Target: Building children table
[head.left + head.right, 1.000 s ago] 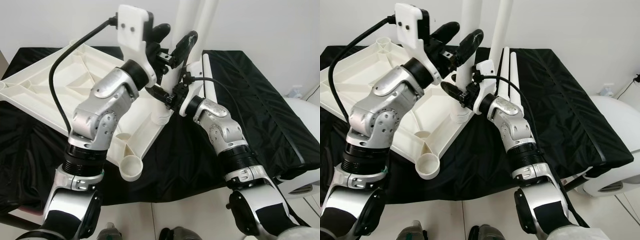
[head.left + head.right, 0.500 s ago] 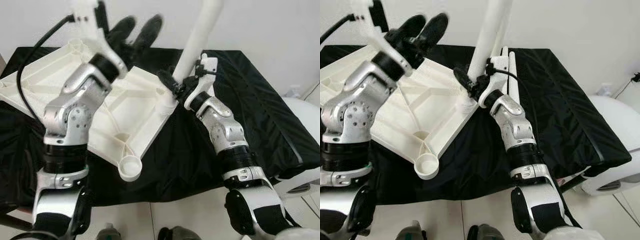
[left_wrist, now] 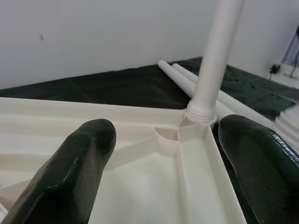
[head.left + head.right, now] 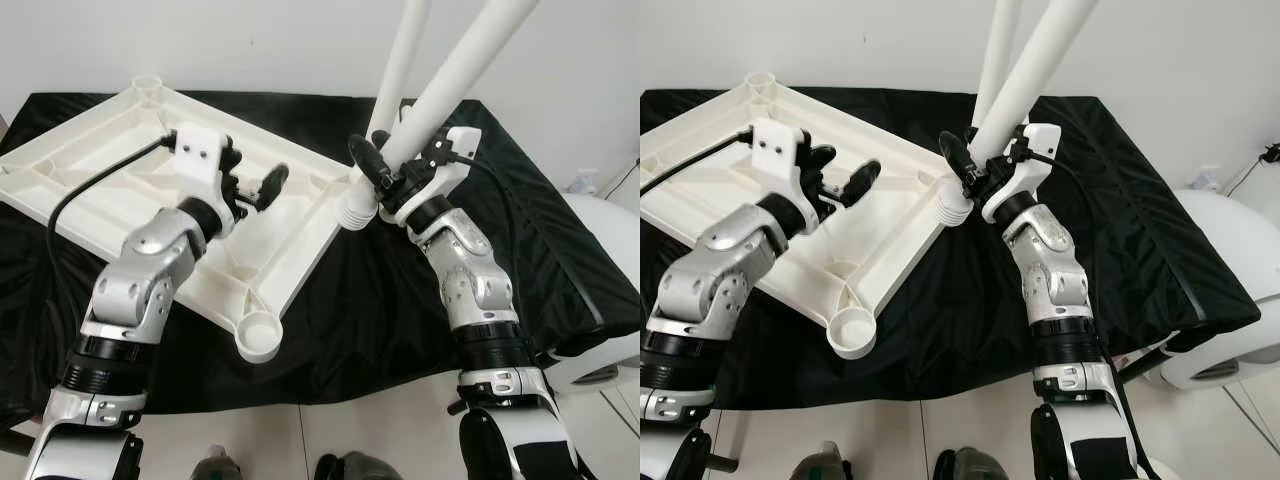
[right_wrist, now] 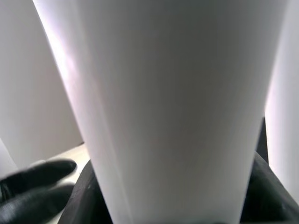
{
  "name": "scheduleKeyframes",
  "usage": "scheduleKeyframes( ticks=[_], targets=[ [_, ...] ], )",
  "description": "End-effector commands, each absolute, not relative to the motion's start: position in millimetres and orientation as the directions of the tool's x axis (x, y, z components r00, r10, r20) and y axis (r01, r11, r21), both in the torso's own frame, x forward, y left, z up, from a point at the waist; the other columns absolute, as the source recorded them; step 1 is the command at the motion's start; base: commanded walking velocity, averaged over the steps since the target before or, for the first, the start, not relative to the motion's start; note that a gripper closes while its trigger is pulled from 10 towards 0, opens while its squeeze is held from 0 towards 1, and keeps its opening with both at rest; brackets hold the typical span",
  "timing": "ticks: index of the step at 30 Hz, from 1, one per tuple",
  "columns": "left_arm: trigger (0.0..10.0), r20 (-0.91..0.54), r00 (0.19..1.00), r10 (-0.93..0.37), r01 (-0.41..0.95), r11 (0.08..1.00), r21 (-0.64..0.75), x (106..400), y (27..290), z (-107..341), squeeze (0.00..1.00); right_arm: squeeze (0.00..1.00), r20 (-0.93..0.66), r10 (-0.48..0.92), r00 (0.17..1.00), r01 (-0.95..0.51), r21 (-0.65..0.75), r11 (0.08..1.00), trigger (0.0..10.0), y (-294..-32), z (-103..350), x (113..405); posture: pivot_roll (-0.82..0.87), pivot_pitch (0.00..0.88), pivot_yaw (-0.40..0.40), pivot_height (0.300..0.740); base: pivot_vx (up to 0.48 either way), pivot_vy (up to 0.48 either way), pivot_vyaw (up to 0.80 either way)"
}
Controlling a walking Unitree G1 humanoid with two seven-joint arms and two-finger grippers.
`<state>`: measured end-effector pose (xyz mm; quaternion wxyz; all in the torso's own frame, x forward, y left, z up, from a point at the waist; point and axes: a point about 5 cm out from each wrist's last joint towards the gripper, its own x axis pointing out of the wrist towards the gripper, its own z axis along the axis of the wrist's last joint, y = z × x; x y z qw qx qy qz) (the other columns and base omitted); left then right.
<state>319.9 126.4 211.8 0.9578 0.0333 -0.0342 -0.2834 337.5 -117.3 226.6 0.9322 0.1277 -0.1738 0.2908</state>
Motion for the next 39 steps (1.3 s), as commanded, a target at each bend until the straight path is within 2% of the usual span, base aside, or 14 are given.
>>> scheduleKeyframes(
  ticks=[1,3,5,6,9,22,30,39],
  targets=[
    [10.0,-0.028,0.791,-0.611,0.61,0.785,0.107,314,121,197,0.0,0.0,0.411,0.471,0.78,-0.564,0.139,0.814,10.0,-127,229,335,0.03,0.011,-0.051,0.74,0.0,0.0,0.0],
    [10.0,-0.08,0.77,-0.634,0.638,0.762,0.111,309,119,186,0.0,0.0,0.413,0.458,0.787,-0.552,0.14,0.822,10.0,-132,229,332,0.03,0.011,-0.047,0.74,0.0,0.0,0.0],
    [10.0,-0.173,0.739,-0.651,0.674,0.712,0.195,301,119,166,0.0,0.0,0.414,0.435,0.8,-0.526,0.135,0.84,10.0,-142,229,328,0.03,0.015,-0.041,0.74,0.0,0.0,0.0],
    [10.0,-0.173,0.739,-0.651,0.674,0.712,0.195,301,119,166,0.0,0.0,0.414,0.435,0.8,-0.526,0.135,0.84,10.0,-142,229,328,0.03,0.015,-0.041,0.74,0.0,0.0,0.0],
    [10.0,-0.248,0.728,-0.64,0.686,0.683,0.252,295,131,152,0.0,0.0,0.411,0.421,0.809,-0.507,0.122,0.854,10.0,-150,228,324,0.03,0.021,-0.038,0.74,0.0,0.0,0.0],
    [10.0,-0.35,0.754,-0.556,0.654,0.685,0.321,294,188,152,0.0,0.0,0.4,0.395,0.827,-0.472,0.112,0.874,10.0,-162,228,318,0.04,0.038,-0.031,0.74,0.0,0.0,0.0],
    [10.0,-0.375,0.724,-0.579,0.689,0.643,0.335,291,184,148,0.0,0.0,0.402,0.397,0.825,-0.474,0.112,0.873,10.0,-161,229,318,0.04,0.04,-0.032,0.74,0.0,0.0,0.0],
    [10.0,-0.415,0.689,-0.594,0.724,0.591,0.356,288,200,152,0.0,0.0,0.399,0.402,0.824,-0.476,0.103,0.873,10.0,-163,231,316,0.03,0.041,-0.031,0.74,0.0,0.0,0.0]
  ],
)
